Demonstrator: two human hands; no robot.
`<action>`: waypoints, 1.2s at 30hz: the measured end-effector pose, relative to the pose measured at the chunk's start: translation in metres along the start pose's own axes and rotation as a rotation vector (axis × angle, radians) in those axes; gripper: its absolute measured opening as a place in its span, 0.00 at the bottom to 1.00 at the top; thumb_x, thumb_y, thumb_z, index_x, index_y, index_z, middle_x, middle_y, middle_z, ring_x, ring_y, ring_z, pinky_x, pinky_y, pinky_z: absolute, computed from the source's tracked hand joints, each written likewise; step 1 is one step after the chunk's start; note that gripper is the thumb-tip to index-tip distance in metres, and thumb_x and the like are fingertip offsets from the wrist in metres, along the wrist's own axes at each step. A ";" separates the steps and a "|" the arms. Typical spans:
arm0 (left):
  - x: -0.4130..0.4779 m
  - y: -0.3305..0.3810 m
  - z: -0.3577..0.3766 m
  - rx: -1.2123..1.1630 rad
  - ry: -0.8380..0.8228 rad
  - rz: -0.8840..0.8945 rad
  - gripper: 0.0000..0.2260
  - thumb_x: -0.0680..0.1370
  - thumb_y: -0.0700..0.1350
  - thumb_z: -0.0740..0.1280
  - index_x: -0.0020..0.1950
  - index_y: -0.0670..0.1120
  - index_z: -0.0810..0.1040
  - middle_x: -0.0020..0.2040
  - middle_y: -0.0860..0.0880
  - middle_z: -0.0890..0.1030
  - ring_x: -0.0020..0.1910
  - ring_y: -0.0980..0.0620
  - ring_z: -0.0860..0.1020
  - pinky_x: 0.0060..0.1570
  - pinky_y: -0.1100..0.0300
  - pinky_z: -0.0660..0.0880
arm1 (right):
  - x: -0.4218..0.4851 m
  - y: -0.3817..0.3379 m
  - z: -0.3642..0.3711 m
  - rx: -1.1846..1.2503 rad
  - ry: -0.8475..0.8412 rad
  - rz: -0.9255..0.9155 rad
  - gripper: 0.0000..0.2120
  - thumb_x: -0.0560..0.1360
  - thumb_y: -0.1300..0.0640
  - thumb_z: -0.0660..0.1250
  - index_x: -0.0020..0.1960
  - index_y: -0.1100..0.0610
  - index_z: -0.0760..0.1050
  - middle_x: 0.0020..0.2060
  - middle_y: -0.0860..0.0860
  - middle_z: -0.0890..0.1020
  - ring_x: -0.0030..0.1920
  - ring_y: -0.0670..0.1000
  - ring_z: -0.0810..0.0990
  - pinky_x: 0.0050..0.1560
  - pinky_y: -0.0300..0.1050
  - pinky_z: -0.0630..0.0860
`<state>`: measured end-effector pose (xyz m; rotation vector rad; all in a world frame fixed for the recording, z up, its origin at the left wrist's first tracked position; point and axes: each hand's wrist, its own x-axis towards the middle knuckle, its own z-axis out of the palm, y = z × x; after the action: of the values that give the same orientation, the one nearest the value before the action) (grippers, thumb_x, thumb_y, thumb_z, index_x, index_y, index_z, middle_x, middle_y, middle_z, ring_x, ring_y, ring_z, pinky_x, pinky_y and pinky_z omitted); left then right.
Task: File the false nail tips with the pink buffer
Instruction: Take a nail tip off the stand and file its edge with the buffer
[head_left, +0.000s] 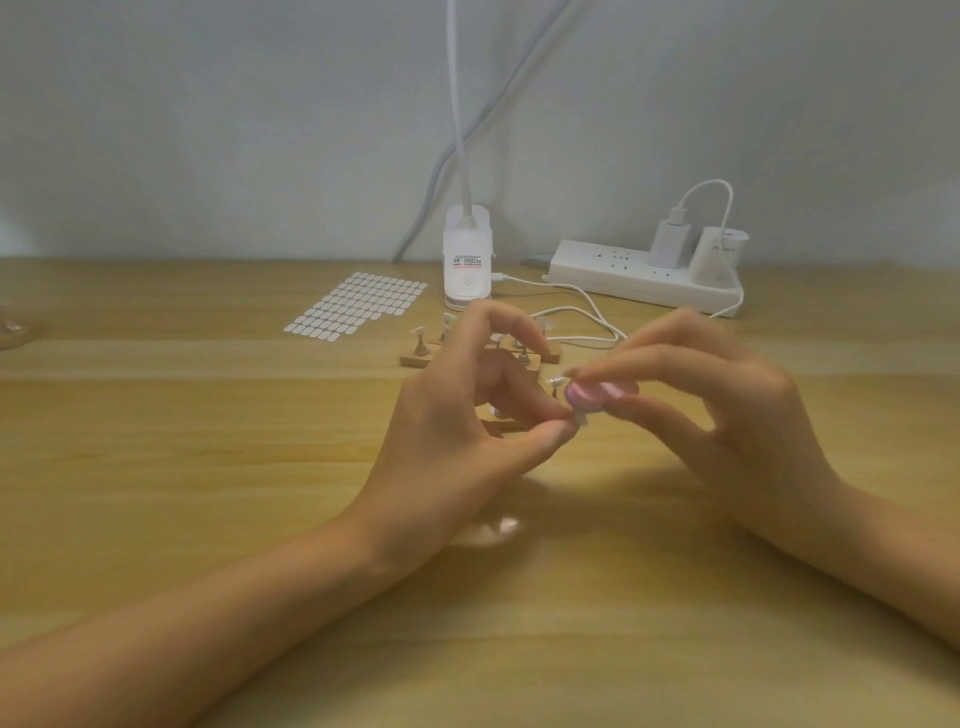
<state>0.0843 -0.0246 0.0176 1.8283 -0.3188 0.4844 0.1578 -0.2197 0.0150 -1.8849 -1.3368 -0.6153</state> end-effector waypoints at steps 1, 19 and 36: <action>0.000 0.000 0.000 -0.001 0.004 0.004 0.19 0.73 0.41 0.78 0.56 0.49 0.72 0.36 0.54 0.83 0.38 0.58 0.83 0.34 0.67 0.74 | 0.000 0.000 0.000 0.004 -0.003 -0.018 0.11 0.76 0.61 0.71 0.58 0.53 0.81 0.48 0.53 0.81 0.51 0.50 0.81 0.51 0.48 0.78; 0.000 0.002 0.000 -0.009 -0.012 0.008 0.18 0.72 0.42 0.78 0.54 0.50 0.72 0.34 0.55 0.82 0.37 0.57 0.82 0.33 0.68 0.71 | 0.000 0.000 0.001 0.049 0.009 -0.012 0.10 0.77 0.61 0.71 0.57 0.53 0.81 0.49 0.51 0.81 0.52 0.51 0.82 0.52 0.49 0.79; -0.001 0.002 -0.001 -0.179 -0.010 -0.064 0.19 0.75 0.38 0.76 0.58 0.52 0.72 0.44 0.47 0.85 0.43 0.46 0.87 0.29 0.60 0.78 | -0.001 0.003 0.004 0.224 0.099 0.110 0.08 0.79 0.58 0.69 0.58 0.52 0.79 0.51 0.46 0.82 0.50 0.58 0.80 0.45 0.55 0.75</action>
<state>0.0826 -0.0241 0.0194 1.6620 -0.3001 0.3904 0.1604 -0.2179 0.0111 -1.7111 -1.1784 -0.4757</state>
